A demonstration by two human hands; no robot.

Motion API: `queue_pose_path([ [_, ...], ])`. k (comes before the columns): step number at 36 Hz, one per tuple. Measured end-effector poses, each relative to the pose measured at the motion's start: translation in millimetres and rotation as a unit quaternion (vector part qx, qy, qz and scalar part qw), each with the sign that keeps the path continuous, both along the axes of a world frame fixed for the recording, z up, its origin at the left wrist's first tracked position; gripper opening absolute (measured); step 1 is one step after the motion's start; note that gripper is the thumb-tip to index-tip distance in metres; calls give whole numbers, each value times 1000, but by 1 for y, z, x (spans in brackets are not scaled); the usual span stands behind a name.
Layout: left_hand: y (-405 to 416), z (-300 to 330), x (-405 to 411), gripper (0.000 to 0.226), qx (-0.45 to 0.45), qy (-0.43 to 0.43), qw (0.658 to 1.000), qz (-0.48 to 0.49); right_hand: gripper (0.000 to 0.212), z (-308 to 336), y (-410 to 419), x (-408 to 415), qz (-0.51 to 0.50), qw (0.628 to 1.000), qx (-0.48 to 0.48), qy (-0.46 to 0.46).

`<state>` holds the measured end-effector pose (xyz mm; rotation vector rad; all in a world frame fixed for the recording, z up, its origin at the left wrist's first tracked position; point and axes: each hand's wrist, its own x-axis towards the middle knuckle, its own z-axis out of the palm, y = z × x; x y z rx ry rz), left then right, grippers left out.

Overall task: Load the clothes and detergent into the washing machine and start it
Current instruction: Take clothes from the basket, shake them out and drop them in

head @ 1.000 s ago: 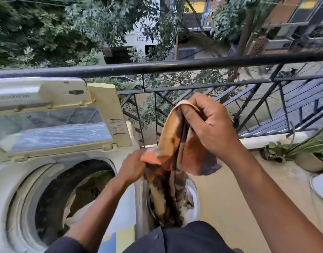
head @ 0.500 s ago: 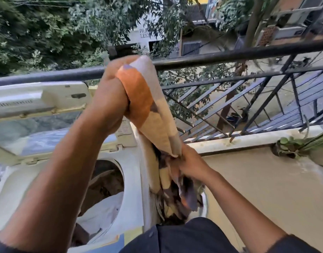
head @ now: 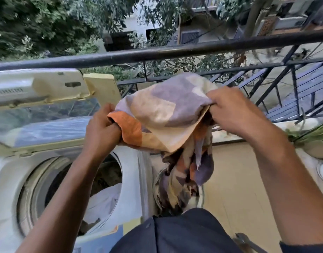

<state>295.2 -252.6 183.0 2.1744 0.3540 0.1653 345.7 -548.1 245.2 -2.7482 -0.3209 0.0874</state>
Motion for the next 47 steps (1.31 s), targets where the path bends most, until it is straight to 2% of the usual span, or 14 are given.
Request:
queue_pose_path([
  [4,-7,5,-3,25,-55,14,997,-49,18,37,2,-7,46,986,151,-58],
  [7,-12,11,-7,80,-120,44,974,-188,23,44,15,-9,80,953,285,-68],
  [9,-22,16,-7,98,-119,29,956,-268,22,42,30,-12,107,936,329,-68],
  [10,-29,16,-8,92,-128,14,952,-279,25,38,38,-13,123,929,345,-57],
  [13,-56,21,-9,32,-133,-26,969,-206,26,24,62,-24,176,919,354,1],
  [15,-66,16,-10,47,-126,-24,980,-151,31,15,67,-27,174,913,369,12],
  [18,-64,16,-6,50,-149,-33,987,-51,50,2,55,-28,131,890,436,28],
  [21,-62,18,-4,50,-180,-80,980,-2,62,-27,32,-31,80,896,434,36],
  [25,-67,36,-3,39,-239,-140,961,12,85,-91,18,-47,31,873,454,176],
  [27,-71,46,-3,35,-242,-160,957,-18,87,-124,22,-56,40,868,431,245],
  [32,-72,61,-4,33,-260,-203,943,-38,41,-196,36,-73,-41,925,261,274],
  [38,-55,54,-7,27,-249,-197,948,-23,42,-229,22,-67,-65,974,62,207],
  [42,-37,45,-7,32,-181,-157,971,-16,23,-222,1,-56,-95,965,33,241],
  [47,-21,25,-12,32,-6,-55,996,-63,15,-183,-21,-41,-80,979,1,186],
])
